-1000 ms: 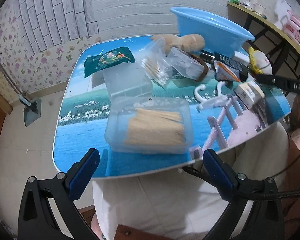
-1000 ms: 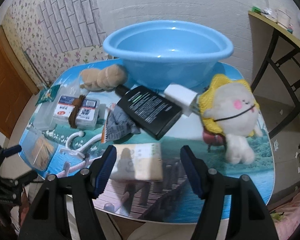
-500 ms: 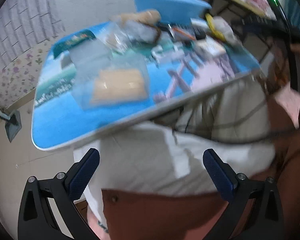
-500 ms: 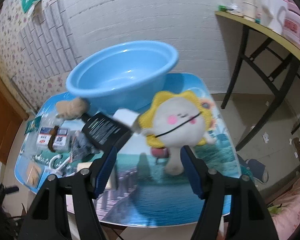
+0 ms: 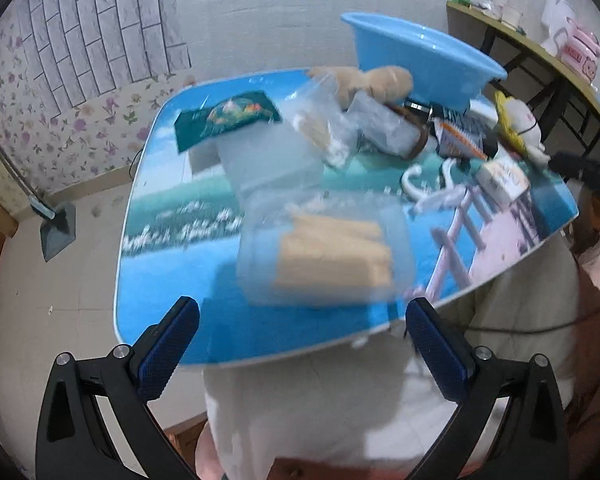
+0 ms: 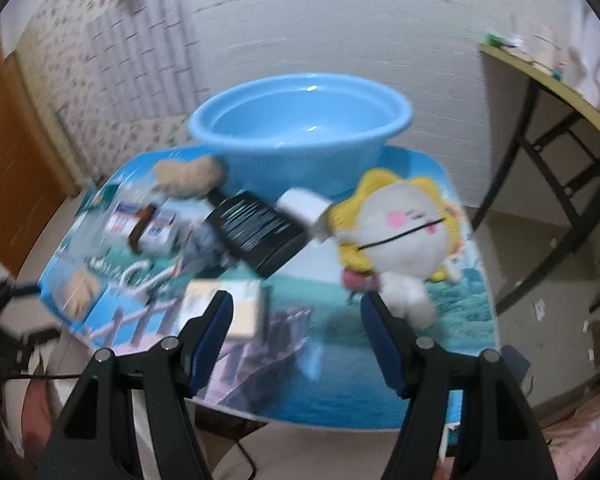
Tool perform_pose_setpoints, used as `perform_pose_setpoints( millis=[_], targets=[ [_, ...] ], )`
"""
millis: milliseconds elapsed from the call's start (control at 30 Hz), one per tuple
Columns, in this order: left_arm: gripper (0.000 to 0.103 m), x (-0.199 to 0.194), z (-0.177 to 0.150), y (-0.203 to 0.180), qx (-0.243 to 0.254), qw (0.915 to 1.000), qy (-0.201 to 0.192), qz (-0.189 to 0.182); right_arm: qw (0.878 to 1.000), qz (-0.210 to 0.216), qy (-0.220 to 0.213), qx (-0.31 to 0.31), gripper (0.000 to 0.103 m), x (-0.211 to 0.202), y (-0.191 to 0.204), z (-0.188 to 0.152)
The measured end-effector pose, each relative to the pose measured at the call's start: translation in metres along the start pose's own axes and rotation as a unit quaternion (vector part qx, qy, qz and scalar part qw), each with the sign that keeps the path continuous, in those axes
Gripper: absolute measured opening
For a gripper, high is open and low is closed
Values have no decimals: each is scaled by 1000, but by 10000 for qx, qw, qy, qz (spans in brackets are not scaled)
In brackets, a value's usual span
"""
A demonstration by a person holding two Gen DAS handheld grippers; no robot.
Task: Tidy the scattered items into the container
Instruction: 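Grasp the clear toothpick box with the left gripper while the right grasps the Face tissue pack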
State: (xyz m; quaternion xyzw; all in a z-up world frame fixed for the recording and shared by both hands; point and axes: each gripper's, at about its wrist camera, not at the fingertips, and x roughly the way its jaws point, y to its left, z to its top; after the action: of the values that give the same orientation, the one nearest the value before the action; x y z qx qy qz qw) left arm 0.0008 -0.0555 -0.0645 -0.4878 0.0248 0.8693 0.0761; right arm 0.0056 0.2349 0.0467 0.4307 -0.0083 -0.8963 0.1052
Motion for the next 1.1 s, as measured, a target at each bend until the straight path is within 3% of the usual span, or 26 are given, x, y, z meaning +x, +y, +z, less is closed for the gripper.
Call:
perform_pose_setpoints(
  millis=[367, 733, 1100],
  targets=[
    [103, 34, 14, -12, -182, 9996, 109, 207, 9993, 187, 277, -168, 66, 21, 26, -7],
    [103, 41, 18, -27, -324, 9985, -318, 296, 9986, 173, 458, -180, 68, 38, 45, -6],
    [103, 40, 14, -30, -468, 9969, -501, 394, 9987, 104, 478, -162, 69, 57, 48, -6]
  ],
)
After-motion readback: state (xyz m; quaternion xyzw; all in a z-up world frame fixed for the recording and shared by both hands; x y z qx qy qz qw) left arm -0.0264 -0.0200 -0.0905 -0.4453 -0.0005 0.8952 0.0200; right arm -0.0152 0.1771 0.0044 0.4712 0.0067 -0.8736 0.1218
